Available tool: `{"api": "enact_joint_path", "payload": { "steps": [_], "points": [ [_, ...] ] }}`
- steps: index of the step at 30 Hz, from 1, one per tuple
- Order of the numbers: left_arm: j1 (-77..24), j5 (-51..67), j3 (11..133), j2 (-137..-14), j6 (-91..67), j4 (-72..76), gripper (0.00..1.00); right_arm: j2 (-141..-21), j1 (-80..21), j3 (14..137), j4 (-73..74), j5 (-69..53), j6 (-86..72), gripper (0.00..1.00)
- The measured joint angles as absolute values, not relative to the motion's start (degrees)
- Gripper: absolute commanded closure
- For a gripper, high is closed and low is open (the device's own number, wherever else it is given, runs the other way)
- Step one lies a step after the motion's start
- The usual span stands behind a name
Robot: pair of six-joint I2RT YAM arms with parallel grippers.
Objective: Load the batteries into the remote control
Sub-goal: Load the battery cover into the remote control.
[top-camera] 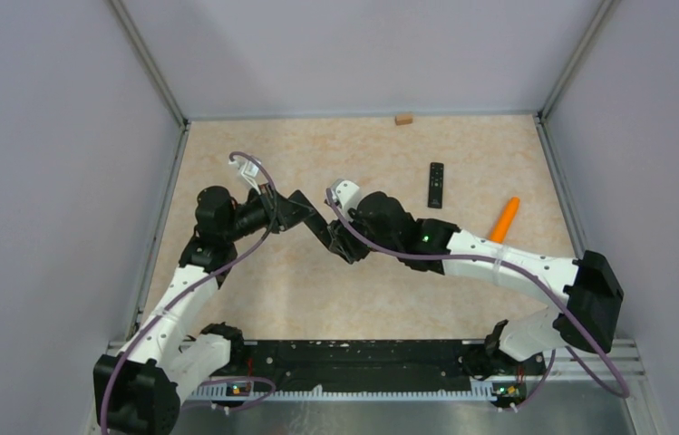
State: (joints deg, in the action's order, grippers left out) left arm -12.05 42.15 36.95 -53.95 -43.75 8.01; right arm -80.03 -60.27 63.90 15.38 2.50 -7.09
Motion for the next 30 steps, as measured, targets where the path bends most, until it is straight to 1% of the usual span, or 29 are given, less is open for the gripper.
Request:
{"api": "enact_joint_path", "payload": {
  "steps": [10, 17, 22, 30],
  "points": [
    [-12.1, 42.2, 38.3, -54.8, -43.9, 6.2, 1.0, -80.1, -60.6, 63.9, 14.6, 2.3, -6.6, 0.93],
    [-11.9, 41.2, 38.7, -54.9, -43.8, 4.9, 1.0, -82.4, -60.6, 66.0, 15.0, 2.6, -6.7, 0.89],
    [-11.6, 40.4, 39.4, -55.4, -44.7, 3.9, 1.0, -84.1, -60.6, 67.9, 16.2, 3.5, -7.0, 0.84],
    [-11.3, 39.2, 40.4, -55.8, -45.2, 1.6, 1.0, -86.1, -60.6, 70.2, 17.9, 4.0, -7.6, 0.83]
  ]
}}
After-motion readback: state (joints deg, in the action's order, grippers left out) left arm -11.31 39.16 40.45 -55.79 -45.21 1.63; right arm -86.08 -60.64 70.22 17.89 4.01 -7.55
